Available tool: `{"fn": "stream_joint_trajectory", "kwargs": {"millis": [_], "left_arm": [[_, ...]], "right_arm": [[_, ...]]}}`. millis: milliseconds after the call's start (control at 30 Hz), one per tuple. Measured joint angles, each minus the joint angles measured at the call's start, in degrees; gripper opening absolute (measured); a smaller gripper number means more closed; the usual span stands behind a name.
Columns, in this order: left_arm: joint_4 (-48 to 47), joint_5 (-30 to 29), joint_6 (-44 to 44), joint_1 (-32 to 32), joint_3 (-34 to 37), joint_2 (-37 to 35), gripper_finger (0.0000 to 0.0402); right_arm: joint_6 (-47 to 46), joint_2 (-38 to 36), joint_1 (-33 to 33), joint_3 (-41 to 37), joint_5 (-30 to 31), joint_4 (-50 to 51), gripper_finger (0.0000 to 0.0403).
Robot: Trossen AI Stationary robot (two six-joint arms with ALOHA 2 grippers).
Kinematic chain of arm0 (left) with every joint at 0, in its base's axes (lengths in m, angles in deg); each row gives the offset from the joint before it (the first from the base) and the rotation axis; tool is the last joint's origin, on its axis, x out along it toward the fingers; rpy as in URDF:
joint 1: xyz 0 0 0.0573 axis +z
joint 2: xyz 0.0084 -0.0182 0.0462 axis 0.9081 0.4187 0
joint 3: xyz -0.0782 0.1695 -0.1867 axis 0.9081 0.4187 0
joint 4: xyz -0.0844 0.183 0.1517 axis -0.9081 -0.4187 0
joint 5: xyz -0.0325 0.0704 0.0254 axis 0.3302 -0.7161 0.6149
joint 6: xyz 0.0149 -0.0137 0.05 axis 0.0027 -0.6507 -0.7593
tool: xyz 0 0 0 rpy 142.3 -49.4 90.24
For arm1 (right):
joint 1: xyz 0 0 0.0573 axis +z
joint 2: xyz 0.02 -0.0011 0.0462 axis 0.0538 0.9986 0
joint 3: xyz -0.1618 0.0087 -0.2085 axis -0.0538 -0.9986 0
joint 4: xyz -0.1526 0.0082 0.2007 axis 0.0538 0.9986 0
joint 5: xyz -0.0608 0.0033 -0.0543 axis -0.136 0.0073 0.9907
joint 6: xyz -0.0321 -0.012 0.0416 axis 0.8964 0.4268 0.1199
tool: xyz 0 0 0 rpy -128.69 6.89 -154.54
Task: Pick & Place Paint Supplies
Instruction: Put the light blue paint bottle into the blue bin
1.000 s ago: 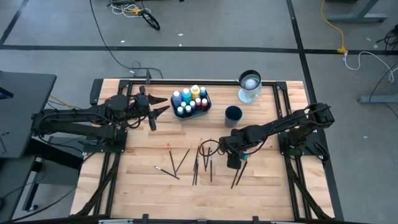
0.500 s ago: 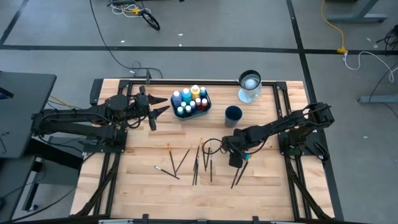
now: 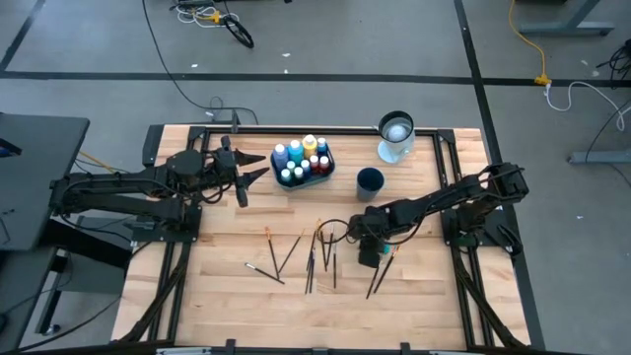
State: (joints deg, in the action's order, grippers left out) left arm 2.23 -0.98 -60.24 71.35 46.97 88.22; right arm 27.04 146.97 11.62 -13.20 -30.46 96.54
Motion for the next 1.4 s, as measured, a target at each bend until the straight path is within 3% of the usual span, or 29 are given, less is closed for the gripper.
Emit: {"fn": "stream_joint_trajectory", "kwargs": {"millis": [167,300,567,733,1067,1400], "left_arm": [[0.2,0.0,0.0,0.0,0.0,0.0,0.0153],[0.2,0.0,0.0,0.0,0.0,0.0,0.0153],[0.2,0.0,0.0,0.0,0.0,0.0,0.0153],[0.1,0.0,0.0,0.0,0.0,0.0,0.0153],[0.0,0.0,-2.4,0.0,0.0,0.0,0.0153],[-0.2,0.0,-2.4,0.0,0.0,0.0,0.0153]], "right_arm": [[4.7,-0.1,0.1,6.2,0.2,-5.2,0.0134],[11.5,-0.2,0.1,8.0,5.8,-18.4,0.0121],[29.3,1.5,-0.8,8.0,34.2,-52.0,0.0123],[31.5,6.5,-4.9,8.1,33.4,-66.3,0.0122],[26.5,18.5,-13.4,8.0,34.2,-70.9,0.0122],[25.2,22.3,-17.4,8.0,34.0,-73.1,0.0123]]}}
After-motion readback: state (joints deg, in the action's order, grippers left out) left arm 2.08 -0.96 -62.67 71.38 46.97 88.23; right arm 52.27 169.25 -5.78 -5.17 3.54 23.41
